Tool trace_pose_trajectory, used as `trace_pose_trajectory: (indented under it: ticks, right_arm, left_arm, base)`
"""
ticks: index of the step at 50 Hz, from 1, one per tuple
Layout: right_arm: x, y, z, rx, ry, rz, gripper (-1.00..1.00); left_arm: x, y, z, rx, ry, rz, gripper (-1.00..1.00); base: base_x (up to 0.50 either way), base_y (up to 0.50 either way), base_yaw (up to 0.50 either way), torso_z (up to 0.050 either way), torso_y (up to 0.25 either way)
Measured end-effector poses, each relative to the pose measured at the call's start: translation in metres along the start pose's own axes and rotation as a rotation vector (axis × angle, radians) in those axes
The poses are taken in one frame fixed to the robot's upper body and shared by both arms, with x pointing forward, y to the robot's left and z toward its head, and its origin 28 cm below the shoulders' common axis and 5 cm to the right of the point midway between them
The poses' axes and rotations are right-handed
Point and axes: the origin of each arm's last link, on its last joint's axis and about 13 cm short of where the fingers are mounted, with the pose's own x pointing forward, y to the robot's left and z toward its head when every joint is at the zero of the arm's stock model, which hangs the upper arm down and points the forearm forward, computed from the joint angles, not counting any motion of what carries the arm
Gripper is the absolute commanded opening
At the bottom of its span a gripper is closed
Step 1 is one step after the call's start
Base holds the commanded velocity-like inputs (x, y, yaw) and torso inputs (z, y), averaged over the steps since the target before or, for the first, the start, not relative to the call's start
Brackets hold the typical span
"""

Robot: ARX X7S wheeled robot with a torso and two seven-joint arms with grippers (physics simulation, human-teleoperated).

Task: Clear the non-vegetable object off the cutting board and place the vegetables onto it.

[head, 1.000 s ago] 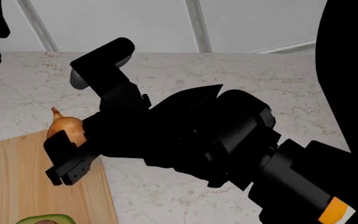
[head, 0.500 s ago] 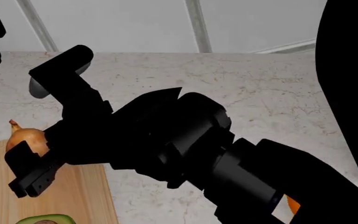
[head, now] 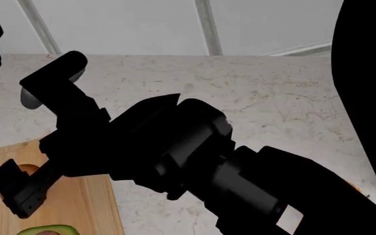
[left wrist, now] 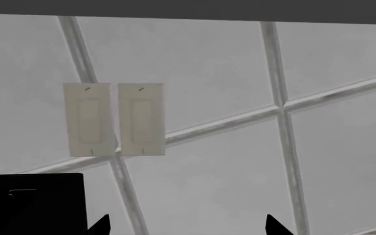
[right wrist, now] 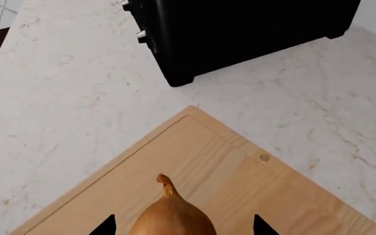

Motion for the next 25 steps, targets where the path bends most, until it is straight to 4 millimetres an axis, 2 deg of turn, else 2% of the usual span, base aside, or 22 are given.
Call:
trace_pose_trajectory:
  ticks: [13, 25]
  right_arm:
    - [-0.022, 0.017, 0.016, -0.047, -0.036, -0.004, 1.00]
    - [-0.060, 0.041, 0.031, -0.099, -0.058, -0.043, 1.00]
  left_arm:
    - [-0.001, -0.001, 0.002, 0.000, -0.003, -0.001, 1.00]
    - [-0.002, -0.003, 0.005, 0.003, -0.009, -0.005, 1.00]
  base:
    - [0.00, 0.00, 0.00, 0.000, 0.000]
    - [0.00, 0.00, 0.00, 0.000, 0.000]
